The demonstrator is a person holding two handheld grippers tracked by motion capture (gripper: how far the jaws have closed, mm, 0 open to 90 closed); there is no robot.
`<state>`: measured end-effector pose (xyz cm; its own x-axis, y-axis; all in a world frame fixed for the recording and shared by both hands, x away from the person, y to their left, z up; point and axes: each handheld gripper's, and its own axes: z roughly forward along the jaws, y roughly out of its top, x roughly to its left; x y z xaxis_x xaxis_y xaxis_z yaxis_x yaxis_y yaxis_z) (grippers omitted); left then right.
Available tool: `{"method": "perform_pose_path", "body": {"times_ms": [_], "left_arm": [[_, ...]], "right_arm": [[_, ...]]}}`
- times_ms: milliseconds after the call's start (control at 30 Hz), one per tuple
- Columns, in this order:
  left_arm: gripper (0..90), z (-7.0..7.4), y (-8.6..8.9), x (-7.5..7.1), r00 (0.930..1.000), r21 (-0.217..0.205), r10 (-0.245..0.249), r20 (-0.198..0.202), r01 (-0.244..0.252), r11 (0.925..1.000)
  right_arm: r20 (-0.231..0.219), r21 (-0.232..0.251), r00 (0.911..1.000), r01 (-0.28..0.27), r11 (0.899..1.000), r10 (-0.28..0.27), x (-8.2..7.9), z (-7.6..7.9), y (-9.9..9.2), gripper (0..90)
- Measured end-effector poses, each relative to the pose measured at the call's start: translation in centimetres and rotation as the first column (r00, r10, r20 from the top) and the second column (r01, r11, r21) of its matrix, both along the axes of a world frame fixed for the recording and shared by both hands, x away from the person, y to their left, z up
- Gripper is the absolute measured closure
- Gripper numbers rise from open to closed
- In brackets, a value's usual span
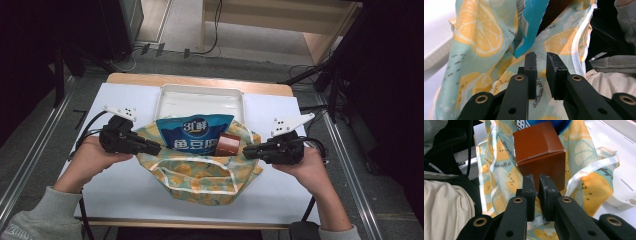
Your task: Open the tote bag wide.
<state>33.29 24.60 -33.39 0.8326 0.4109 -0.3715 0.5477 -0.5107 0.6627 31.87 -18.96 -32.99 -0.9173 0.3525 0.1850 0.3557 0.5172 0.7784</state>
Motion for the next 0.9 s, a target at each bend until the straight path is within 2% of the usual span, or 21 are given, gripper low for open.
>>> {"method": "perform_pose_path", "body": {"times_ms": [467,900], "left_arm": [[77.4,-2.2,0.2,-0.1,0.9999,-0.011,0.010,-0.010,-0.010,0.9999],[74.8,-4.4,0.0,-0.2,0.9995,0.000,0.016,-0.026,-0.016,0.9999]], "right_arm": [[-0.027,-0.019,0.9996,0.012,1.000,-0.013,0.0,-1.9,-0.1,84.6],[-0.048,-0.016,0.9986,0.020,1.000,-0.021,0.4,-5.0,0.3,84.6]]}}
